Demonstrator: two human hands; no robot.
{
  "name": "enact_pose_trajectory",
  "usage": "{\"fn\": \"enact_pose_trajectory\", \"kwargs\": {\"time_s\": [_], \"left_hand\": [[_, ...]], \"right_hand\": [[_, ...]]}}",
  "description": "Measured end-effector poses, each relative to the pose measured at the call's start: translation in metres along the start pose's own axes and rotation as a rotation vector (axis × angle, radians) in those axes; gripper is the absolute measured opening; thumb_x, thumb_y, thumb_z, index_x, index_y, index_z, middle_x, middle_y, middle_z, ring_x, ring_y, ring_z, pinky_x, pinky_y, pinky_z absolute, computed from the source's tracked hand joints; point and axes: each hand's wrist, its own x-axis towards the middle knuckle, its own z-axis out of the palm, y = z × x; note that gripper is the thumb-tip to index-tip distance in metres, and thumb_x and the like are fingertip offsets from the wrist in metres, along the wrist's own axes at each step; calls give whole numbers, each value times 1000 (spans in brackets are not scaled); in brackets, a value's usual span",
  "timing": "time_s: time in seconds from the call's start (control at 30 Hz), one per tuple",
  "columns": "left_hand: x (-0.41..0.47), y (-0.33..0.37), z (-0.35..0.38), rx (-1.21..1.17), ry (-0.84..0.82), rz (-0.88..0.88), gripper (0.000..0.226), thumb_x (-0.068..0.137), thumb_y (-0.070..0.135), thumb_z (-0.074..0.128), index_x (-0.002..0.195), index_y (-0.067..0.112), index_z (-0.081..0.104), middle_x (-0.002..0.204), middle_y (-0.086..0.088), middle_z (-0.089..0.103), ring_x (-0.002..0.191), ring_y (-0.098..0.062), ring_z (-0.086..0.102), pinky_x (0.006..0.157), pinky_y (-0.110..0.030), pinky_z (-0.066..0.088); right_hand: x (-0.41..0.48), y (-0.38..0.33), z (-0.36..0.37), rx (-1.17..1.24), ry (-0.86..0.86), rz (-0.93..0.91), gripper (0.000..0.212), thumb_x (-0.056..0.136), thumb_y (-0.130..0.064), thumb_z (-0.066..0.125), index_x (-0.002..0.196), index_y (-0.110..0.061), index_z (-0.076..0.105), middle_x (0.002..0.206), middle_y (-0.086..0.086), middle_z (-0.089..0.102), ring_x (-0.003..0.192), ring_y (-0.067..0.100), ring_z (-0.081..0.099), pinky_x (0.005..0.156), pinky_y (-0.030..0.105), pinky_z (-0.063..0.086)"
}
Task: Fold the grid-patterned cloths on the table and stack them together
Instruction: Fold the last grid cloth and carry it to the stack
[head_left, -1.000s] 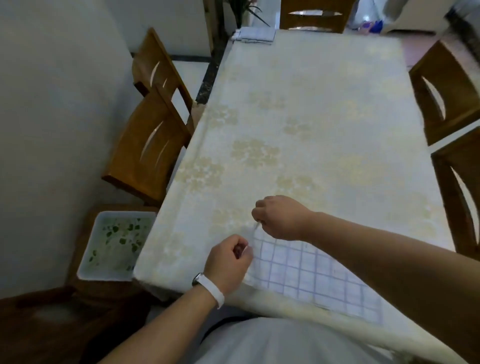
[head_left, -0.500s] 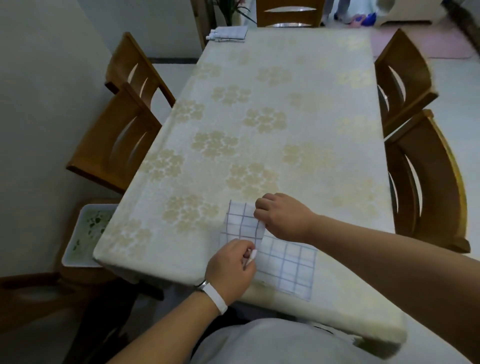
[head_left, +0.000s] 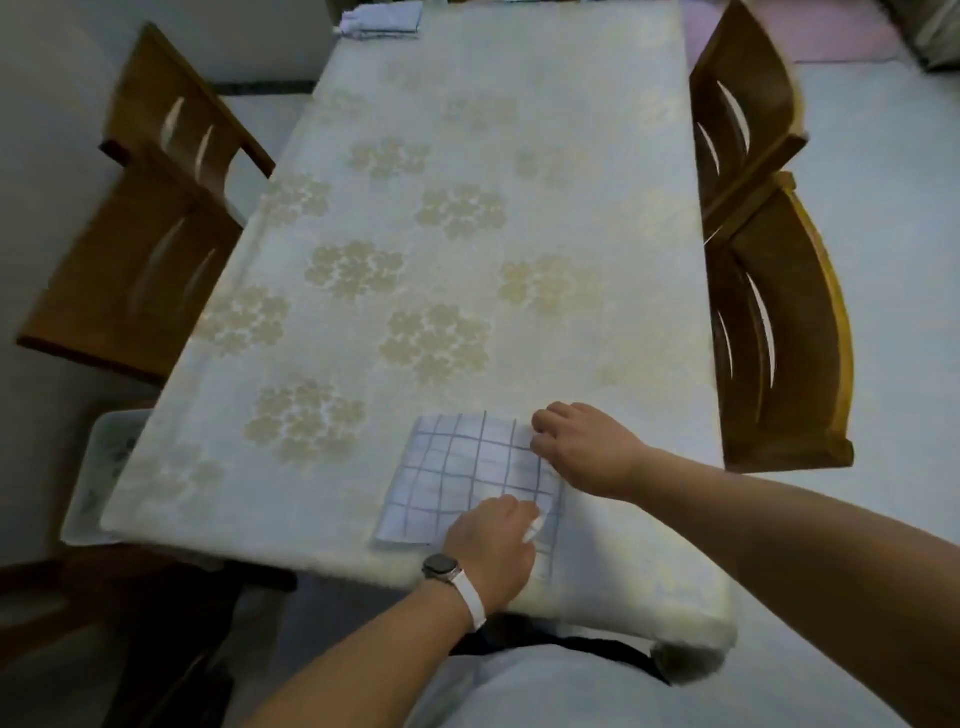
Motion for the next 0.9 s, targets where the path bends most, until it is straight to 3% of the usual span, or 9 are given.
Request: {"fn": "enact_pose_trajectory", "kwargs": {"time_s": [0.07,0.23,0.33,0.43,0.5,0.6,0.77,0.83,0.9], "left_hand": [[5,1,10,-15,-54,-39,22,82,18,49,100,21,61,96,-1,62,89,-23,56,64,-32,39],[11,2,28,15,-144,-54,24,76,18,52,97,19,62,92,-3,63,84,-27,59,61,-39,50],[11,1,31,97,-209,-17,27,61,24,65,87,25,62,75,5,62,65,-20,61,42,-27,46],[8,-2,40,131,-182,9,28,60,25,64,88,24,61,74,3,60,62,-22,60,40,-29,45],[5,1,39,119,-173,16,26,72,26,58,96,20,61,84,0,61,74,-26,60,51,-34,47],[2,4,37,88,-195,14,39,84,43,46,114,20,57,99,-1,61,90,-24,56,67,-38,47],[8,-13,25,46,102,132,32,79,42,55,96,16,65,90,-1,62,79,-23,60,59,-33,52],[18,-26,11,156,98,117,45,79,46,51,112,17,60,114,-6,63,101,-26,60,76,-37,54],[28,-39,-4,296,-87,60,67,83,55,44,140,20,40,151,-8,36,137,-28,36,104,-44,39]], "right_hand": [[-2,3,11,5,-37,20,16,67,-12,75,80,-14,65,81,8,56,69,26,54,52,32,42],[-7,8,28,27,-97,50,14,63,-13,72,76,-15,65,81,8,58,70,28,56,52,32,43],[-11,8,31,36,-131,44,19,59,-13,76,73,-15,64,79,8,58,69,28,56,52,31,42],[-16,10,35,45,-146,45,20,58,-14,77,73,-16,63,79,7,58,67,27,56,50,30,40],[-19,12,37,52,-151,53,22,58,-13,77,76,-16,64,80,7,59,67,28,57,50,31,41],[-24,11,41,80,-182,72,27,65,-10,73,92,-13,66,93,11,62,76,31,59,56,34,47],[-27,2,38,105,-169,160,28,76,-18,54,102,-11,62,109,13,60,86,31,57,66,38,50],[-28,-6,36,148,-165,195,35,79,-26,48,108,-10,60,114,14,59,92,32,58,70,39,51],[-29,-15,37,170,-199,211,47,86,-35,47,125,-10,55,133,16,52,115,33,54,88,41,51]]}}
